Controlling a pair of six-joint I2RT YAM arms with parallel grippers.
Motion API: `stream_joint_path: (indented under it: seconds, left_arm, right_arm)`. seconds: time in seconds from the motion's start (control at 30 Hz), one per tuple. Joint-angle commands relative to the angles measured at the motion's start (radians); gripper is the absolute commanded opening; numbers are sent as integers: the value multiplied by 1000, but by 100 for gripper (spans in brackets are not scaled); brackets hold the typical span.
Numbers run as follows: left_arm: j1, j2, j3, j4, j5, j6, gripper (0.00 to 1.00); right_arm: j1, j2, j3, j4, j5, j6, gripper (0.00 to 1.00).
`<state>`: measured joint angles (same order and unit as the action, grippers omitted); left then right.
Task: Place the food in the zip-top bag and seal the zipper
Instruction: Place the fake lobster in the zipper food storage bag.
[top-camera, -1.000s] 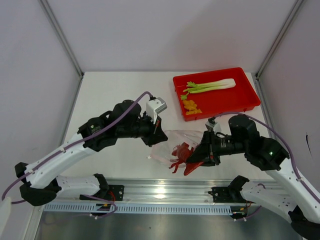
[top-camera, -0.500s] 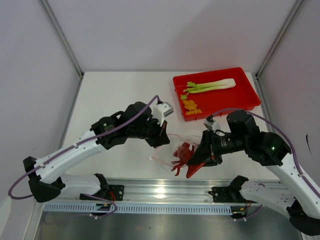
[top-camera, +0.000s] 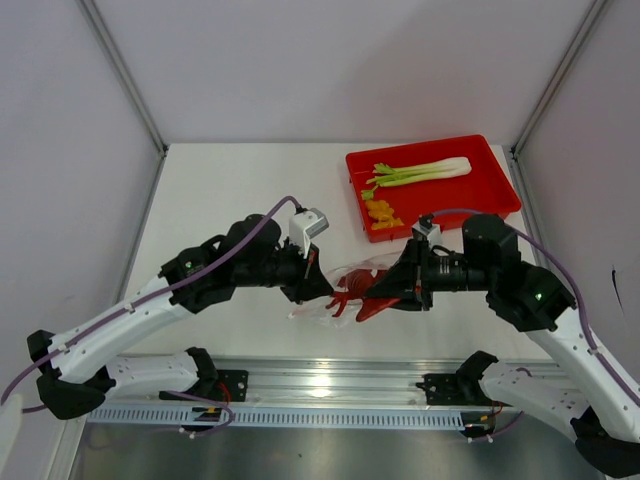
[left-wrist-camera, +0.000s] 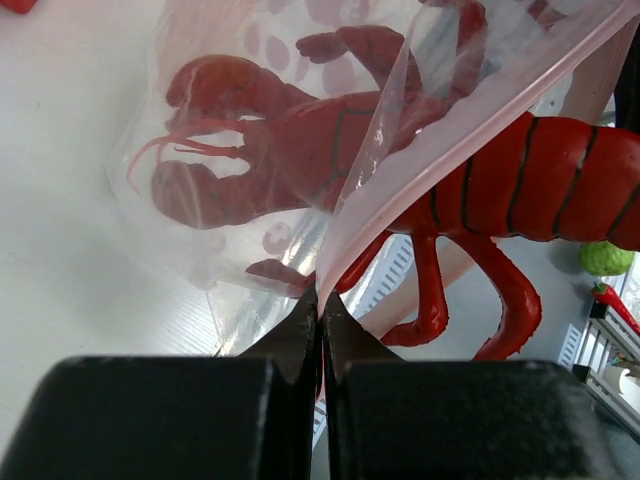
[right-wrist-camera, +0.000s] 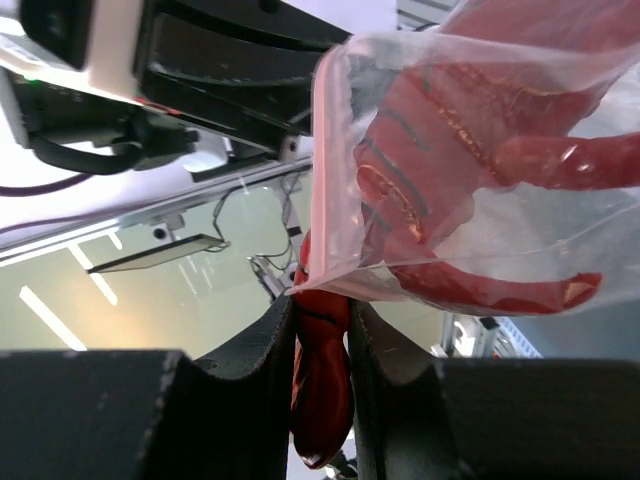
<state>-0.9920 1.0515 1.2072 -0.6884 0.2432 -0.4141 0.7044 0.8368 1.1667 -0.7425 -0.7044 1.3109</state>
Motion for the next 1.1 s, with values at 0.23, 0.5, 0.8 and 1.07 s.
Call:
stream_joint_path:
  seconds: [0.23,0.5,0.8,1.07]
  left_arm:
    - [-11,13,48,0,-18,-19,1]
    - [-11,16,5,6,-56,-2,0]
    - [-13,15,5,-14,-116,14,1]
    - [-13,-28,0,0,-196,55,1]
  right_arm:
    - [1,88,88,69,-58,-84,0]
    - [-19,79,110,120,-69,-78,0]
    - [-31,53,74,264,-101,19,0]
    - [-56,2,15,302,-158,31,0]
